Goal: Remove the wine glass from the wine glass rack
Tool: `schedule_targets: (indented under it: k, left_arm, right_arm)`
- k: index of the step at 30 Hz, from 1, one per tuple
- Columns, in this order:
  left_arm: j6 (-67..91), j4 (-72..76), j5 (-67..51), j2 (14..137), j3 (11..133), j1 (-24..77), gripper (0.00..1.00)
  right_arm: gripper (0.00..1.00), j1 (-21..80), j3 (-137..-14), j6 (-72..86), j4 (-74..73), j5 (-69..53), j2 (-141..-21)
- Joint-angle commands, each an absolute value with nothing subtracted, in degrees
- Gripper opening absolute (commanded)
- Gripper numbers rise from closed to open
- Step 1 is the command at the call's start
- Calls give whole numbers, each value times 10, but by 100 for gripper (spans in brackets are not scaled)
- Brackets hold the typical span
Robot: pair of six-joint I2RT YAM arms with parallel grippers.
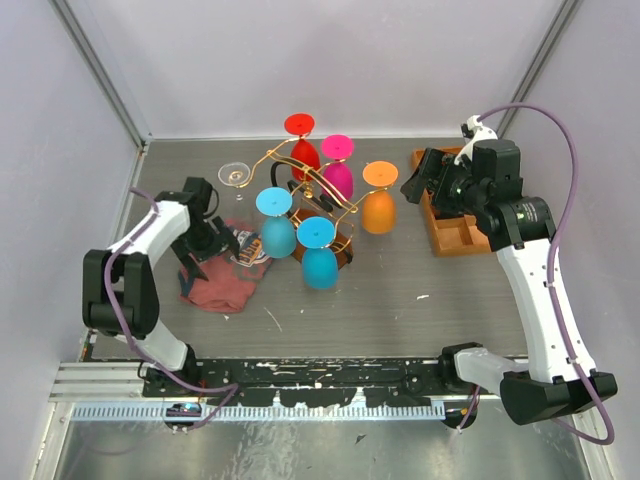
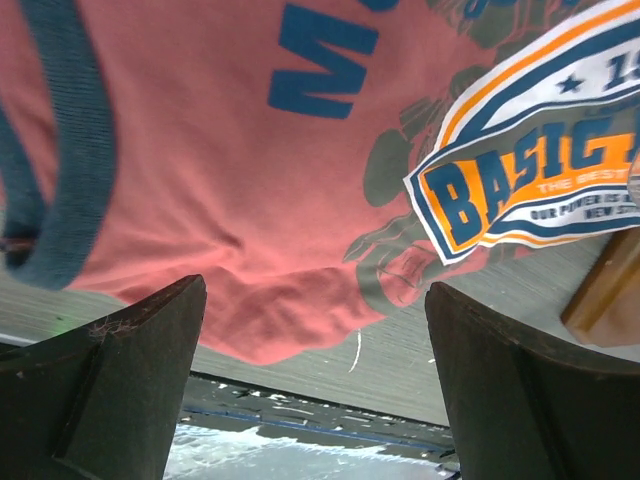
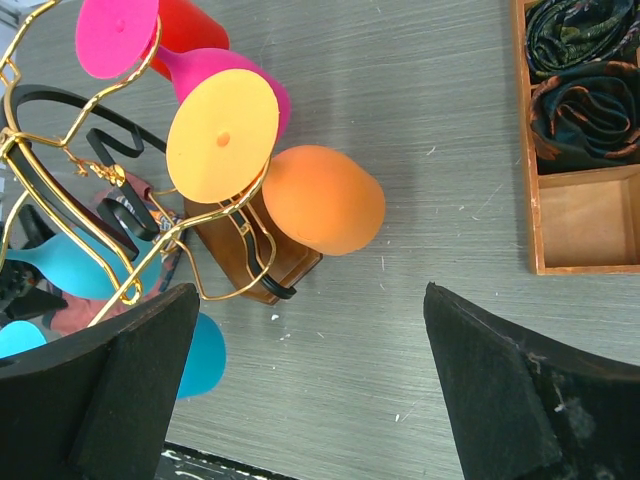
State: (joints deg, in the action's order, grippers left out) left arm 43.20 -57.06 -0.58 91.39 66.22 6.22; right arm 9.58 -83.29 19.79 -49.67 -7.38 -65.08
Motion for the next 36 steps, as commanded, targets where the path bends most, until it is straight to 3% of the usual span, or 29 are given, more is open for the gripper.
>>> schedule_targets:
  k: [1,11,25,32,36]
  left_arm:
    - [470,-539,-22,952,642,100,98]
    - [499,-483,-13,1058,597,86,98]
    - [450,-569,53,1035,722,-164,98]
    - [444,-590,68,931,741,-80,98]
    - [453,-574,-12,951,691,-64,98]
  right_arm:
    - [100,97,-837,187,-468,-64,-639]
    - [100,97,-837,182,-470,-53,-628]
    - [100,97,-852,171,-471,-51,-626]
    - [100,97,-853,171,-470,-57,-625]
    - [100,97,-851,172,-470,-61,-621]
